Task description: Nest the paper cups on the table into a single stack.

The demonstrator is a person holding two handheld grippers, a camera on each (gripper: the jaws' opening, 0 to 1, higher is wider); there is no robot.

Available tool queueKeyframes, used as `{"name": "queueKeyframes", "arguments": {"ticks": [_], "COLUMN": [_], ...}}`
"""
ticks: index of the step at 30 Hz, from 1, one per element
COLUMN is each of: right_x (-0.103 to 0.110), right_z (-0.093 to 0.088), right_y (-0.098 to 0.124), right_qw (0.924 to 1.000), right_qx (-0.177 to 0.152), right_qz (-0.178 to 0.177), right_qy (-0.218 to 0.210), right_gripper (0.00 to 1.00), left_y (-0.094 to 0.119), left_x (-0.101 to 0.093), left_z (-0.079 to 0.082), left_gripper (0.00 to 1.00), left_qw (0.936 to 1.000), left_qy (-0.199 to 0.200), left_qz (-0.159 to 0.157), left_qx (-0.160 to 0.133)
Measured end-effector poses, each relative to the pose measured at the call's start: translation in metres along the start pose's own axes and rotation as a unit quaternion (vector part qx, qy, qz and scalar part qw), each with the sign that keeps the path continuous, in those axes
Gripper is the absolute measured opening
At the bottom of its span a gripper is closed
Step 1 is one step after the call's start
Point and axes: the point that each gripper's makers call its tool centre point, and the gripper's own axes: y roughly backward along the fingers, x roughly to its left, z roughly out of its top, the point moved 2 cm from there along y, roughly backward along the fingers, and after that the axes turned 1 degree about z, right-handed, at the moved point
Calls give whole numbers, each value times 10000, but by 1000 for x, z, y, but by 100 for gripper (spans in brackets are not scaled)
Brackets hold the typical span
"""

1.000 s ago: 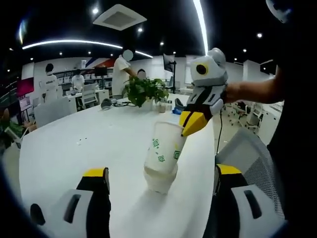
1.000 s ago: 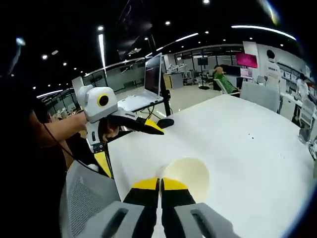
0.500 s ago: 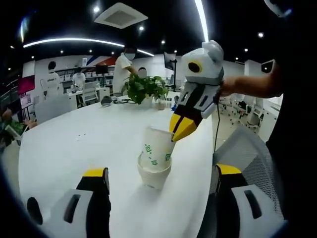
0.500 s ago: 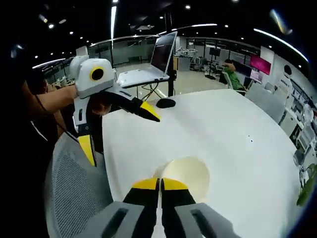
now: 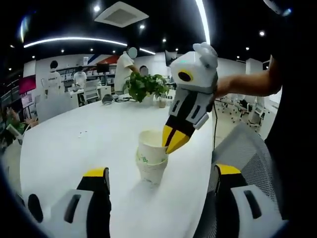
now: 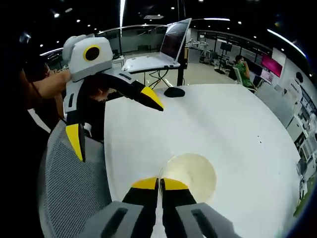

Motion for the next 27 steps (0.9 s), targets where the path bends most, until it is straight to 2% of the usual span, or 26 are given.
{"name": "queueKeyframes", "arguments": {"ticks": [9,16,21,27], "right_x": [6,9,8,7], "right_z": [-10,-12,-11,-12], "right_y": [-16,-23,-24,-21], "right_qw": [9994,9987,9991,9996], "right_qx": [175,175,136,34], "right_qz": [263,394,347,273], "right_qy": [-171,-274,-180,-97], "right_gripper": [0,0,1,8], "left_y": [1,0,-3,-9], "left_x": [0,0,1,3], "left_z": [-5,-7,-12,-21], "left_gripper": [86,86,85,85], "left_qw": [10000,10000,9999,9998], "left_qy": [17,31,18,-26], "left_qz": [27,49,49,49], "left_qx": [33,41,93,195]}}
